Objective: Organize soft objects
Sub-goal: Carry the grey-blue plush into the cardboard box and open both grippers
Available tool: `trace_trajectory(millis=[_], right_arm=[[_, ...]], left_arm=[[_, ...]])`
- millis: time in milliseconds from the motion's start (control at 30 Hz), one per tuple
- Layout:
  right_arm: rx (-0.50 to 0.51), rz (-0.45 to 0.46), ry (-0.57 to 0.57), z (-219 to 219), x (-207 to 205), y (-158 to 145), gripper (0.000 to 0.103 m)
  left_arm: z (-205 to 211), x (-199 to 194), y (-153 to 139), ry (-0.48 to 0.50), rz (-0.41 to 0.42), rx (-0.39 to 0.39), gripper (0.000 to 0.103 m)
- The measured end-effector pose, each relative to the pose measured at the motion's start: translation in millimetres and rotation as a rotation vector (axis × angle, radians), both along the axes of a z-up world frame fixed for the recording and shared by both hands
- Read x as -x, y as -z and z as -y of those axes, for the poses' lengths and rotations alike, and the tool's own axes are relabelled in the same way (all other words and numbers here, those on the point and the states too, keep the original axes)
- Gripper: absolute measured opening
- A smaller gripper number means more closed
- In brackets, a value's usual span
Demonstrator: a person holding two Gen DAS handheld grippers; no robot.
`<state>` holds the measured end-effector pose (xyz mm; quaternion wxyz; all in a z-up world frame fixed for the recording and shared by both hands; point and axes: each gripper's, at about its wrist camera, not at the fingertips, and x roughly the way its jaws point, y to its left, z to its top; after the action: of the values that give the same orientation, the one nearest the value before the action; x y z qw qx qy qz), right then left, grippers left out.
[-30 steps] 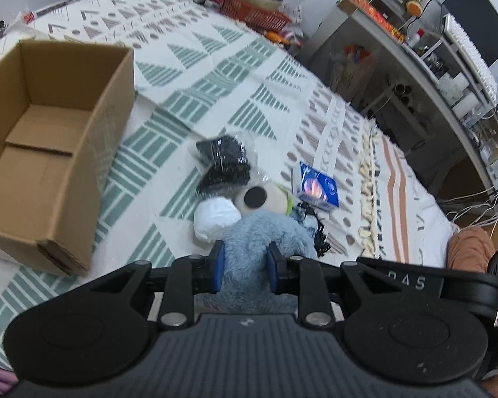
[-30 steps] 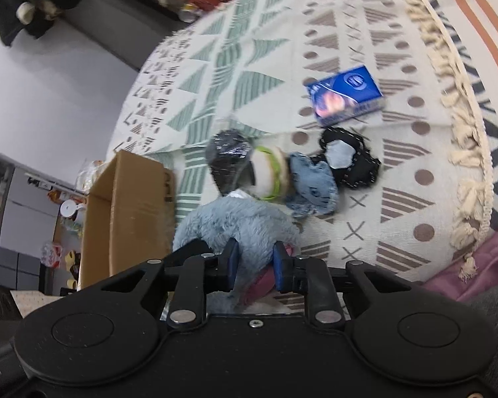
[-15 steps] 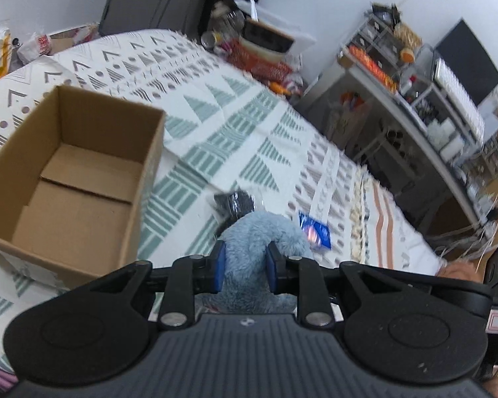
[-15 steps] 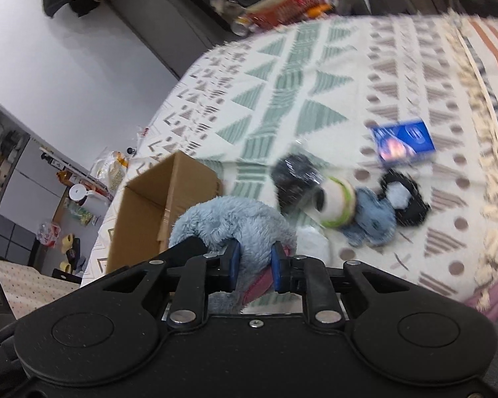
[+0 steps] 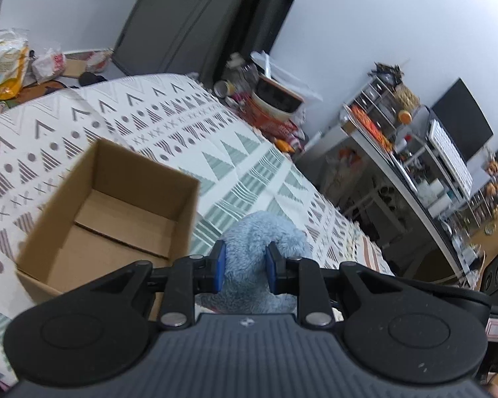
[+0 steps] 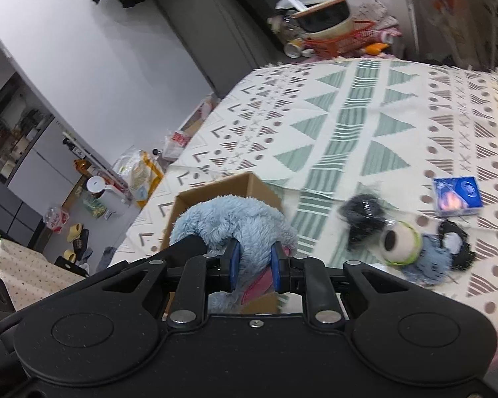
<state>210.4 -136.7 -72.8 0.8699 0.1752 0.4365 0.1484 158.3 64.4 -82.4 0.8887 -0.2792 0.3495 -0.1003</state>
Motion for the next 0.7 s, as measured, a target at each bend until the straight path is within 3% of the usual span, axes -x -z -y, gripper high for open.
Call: trace_trajectory(millis=[233, 700], right_arm=[[0.027, -0.003, -0.027, -35, -12, 4, 0.019], [0.004, -0.029, -0.07, -81, -46, 32, 0.019]], left_arm=[[-32, -6, 13, -0.079, -0.027, 0.053, 0.024], [-78, -28, 37, -0.215, -0.072, 0.075, 0.024]])
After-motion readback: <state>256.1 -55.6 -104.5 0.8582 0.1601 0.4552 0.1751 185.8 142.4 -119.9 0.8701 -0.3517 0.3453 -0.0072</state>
